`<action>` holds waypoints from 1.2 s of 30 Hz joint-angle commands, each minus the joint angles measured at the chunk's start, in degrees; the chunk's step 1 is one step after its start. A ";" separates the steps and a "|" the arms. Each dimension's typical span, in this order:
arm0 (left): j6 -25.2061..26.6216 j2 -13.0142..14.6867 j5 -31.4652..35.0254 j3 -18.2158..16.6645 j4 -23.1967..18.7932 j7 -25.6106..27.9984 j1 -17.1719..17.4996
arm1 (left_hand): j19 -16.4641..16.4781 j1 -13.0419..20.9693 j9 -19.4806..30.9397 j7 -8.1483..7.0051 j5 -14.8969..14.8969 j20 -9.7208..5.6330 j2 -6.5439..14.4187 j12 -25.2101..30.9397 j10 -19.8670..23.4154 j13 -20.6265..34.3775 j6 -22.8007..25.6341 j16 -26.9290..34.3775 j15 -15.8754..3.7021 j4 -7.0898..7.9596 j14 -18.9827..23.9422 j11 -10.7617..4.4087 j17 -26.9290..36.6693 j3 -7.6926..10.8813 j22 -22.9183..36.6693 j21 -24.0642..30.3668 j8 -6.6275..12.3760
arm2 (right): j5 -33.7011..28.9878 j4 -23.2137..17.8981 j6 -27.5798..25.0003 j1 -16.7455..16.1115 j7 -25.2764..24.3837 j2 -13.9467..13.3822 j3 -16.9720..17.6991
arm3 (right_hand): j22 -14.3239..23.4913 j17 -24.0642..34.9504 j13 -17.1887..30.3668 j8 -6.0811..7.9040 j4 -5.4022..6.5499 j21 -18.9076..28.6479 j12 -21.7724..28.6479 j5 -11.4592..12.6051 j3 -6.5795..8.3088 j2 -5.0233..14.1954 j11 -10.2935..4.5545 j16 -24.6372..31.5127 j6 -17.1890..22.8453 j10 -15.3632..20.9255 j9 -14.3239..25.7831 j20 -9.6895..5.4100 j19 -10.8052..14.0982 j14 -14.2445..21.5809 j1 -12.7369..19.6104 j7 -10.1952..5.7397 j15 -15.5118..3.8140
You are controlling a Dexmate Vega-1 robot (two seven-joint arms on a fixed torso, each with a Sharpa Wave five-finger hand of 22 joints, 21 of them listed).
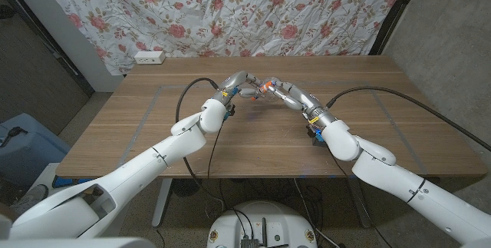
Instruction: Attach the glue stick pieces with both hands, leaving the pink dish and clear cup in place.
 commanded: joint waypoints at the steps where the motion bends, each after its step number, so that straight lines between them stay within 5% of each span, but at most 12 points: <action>1: 0.23 0.11 -0.05 0.23 -0.07 -0.69 -0.37 | 0.25 -4.41 0.27 3.00 0.35 -1.10 6.15 0.80 2.60 0.27 4.59 0.57 -8.74 2.69 0.56 -1.08 0.08 3.06 0.15 0.39 0.23 | -0.94 -0.08 -0.21 0.90 1.23 -0.16 -0.48 | 0.30 -0.02 0.20 0.16 0.28 0.34 0.27 0.36 0.12 0.28 0.14 0.22 0.61 0.66 0.08 -0.20 0.51 0.17 -0.27 -0.01 -0.32; 36: -0.48 -0.37 0.46 0.79 1.12 -0.32 -1.07 | 0.12 -2.96 0.28 3.04 0.40 -0.76 6.56 0.46 3.01 0.21 4.50 0.50 -9.11 2.61 0.93 -1.16 0.09 3.26 0.17 0.27 -0.05 | 2.21 1.41 1.37 2.22 4.34 -0.46 -0.54 | 0.29 -0.29 0.24 0.14 0.62 0.20 0.34 0.74 0.40 0.36 0.32 0.21 1.14 1.53 0.08 0.14 0.51 0.77 -1.11 0.02 -0.20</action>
